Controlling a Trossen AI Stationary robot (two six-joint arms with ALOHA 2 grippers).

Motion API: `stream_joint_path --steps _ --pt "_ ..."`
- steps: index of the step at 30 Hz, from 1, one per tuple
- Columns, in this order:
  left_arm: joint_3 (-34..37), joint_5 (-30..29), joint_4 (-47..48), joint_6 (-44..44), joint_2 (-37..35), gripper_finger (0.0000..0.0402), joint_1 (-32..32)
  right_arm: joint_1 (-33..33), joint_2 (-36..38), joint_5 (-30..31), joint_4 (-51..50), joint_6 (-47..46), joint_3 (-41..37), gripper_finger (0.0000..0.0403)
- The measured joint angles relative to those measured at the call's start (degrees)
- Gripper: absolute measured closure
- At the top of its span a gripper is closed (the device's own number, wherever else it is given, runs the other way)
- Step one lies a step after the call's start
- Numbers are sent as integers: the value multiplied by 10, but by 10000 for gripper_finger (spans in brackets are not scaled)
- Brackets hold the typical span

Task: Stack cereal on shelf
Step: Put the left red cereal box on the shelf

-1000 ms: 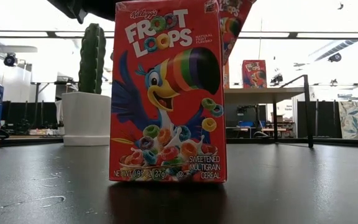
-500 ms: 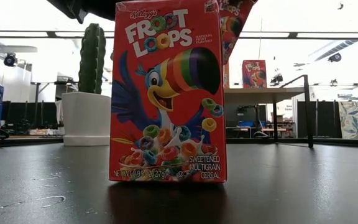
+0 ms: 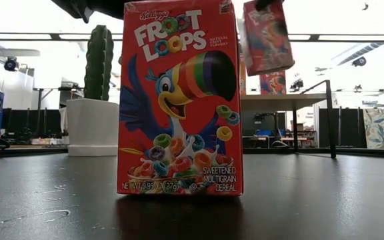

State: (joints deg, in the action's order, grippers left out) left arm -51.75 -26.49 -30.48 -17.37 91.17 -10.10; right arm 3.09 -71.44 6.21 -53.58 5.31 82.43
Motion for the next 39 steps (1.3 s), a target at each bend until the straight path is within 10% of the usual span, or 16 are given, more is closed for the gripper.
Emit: stream_joint_path --steps 17,39 --pt "9 0 51 -26 -66 146 -8 -166 54 4 -144 46 51 221" --pt "121 1 -22 -6 -200 146 -15 -339 156 -63 124 135 -190 210"
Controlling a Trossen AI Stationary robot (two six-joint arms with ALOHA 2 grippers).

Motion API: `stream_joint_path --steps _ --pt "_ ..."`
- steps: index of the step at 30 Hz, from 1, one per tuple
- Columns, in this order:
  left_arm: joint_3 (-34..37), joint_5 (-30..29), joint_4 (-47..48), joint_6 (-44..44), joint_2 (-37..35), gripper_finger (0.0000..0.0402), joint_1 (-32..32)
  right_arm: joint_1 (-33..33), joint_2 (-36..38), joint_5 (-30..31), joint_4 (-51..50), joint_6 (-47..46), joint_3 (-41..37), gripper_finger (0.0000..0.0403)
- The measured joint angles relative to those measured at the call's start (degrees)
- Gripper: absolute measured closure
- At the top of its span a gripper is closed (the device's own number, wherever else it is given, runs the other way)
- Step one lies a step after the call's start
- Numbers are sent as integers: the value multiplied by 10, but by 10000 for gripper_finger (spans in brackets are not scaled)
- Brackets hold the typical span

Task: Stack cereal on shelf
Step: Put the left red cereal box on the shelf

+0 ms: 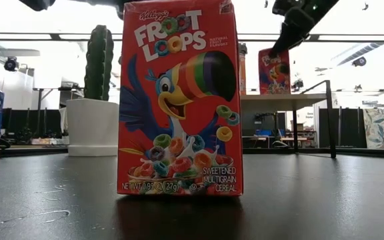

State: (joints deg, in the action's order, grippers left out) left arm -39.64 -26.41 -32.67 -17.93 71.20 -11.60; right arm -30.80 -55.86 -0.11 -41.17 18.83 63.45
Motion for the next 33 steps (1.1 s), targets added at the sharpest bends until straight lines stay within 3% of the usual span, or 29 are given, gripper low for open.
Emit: stream_joint_path --steps 8,19,25,33 --pt "0 0 1 0 2 146 0 -10 -1 1 14 -3 -15 172" --pt "0 0 1 -6 2 146 0 -10 -1 1 -1 -18 55 159" --pt "0 0 5 -27 2 146 0 4 -1 -7 -42 -56 94 193" --pt "0 0 6 -61 1 146 0 44 0 -33 -102 -118 76 294"
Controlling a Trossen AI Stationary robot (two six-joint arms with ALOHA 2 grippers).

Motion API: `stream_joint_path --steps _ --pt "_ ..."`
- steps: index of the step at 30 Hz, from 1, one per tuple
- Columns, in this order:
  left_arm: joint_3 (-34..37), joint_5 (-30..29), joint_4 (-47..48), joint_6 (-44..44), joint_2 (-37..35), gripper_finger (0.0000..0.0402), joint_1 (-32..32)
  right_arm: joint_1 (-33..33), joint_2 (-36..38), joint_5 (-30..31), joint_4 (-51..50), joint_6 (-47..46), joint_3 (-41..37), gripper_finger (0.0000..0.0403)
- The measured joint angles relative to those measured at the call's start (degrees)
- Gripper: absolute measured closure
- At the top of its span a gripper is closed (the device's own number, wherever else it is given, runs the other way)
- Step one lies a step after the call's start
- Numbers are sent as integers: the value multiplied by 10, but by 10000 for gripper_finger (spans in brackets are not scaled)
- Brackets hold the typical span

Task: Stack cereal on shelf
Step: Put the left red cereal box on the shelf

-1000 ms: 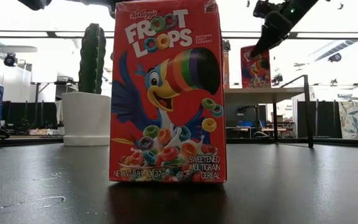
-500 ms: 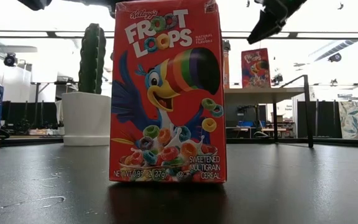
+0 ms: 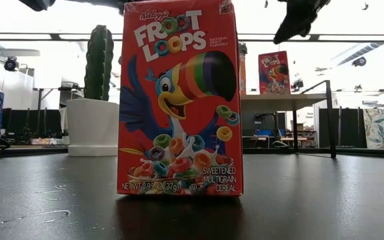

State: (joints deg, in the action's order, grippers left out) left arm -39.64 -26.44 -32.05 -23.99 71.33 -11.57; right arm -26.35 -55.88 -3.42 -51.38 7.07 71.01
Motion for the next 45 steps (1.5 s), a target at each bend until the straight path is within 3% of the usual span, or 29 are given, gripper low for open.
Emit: stream_joint_path --steps 5,9,17,26,41,45 --pt "0 0 0 -25 0 146 0 33 0 7 17 -39 -54 354" --pt "0 -1 0 -35 0 146 0 56 2 60 56 -58 -123 388" --pt "0 -1 15 -36 0 146 1 61 7 174 153 -76 -214 394" --pt "0 -2 16 -41 0 146 1 61 6 273 176 -62 -234 394" --pt "0 -2 19 -41 -1 146 0 61 6 244 180 -88 -237 394" --pt "0 -2 20 -41 -1 146 0 63 6 244 222 -89 -258 394"
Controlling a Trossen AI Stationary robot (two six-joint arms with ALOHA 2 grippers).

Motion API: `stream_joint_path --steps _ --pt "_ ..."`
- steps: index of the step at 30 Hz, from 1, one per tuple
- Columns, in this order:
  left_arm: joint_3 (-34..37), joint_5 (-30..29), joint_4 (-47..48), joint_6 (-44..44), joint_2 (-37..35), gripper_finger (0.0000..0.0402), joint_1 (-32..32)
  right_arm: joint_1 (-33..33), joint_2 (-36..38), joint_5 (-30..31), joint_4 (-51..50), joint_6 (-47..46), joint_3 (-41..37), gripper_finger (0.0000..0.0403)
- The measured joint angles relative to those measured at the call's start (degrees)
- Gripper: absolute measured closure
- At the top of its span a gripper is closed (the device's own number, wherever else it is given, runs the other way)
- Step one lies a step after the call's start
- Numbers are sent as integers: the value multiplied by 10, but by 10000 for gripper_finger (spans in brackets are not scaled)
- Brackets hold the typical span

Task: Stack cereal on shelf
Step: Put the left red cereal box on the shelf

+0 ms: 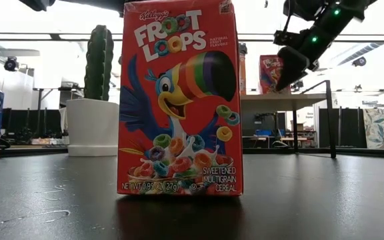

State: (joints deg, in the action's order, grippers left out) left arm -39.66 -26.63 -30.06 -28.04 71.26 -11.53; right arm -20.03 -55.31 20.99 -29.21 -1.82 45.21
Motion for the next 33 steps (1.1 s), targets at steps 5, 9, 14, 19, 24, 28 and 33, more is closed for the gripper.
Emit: stream_joint_path --steps 5,9,14,19,24,28,33 --pt "0 0 2 0 0 146 0 0 0 0 59 13 -26 394" --pt "0 0 3 0 0 146 0 0 0 0 111 20 -41 394" --pt "0 0 5 0 0 146 0 0 -1 1 146 30 -52 394" --pt "0 0 6 0 0 146 0 0 -1 40 146 33 -52 394" --pt "0 0 5 0 0 146 0 0 -1 45 146 40 -52 394" --pt "0 0 5 0 0 146 0 0 -1 46 144 49 -52 394" --pt "0 0 6 0 0 146 0 0 0 46 123 56 -52 394"
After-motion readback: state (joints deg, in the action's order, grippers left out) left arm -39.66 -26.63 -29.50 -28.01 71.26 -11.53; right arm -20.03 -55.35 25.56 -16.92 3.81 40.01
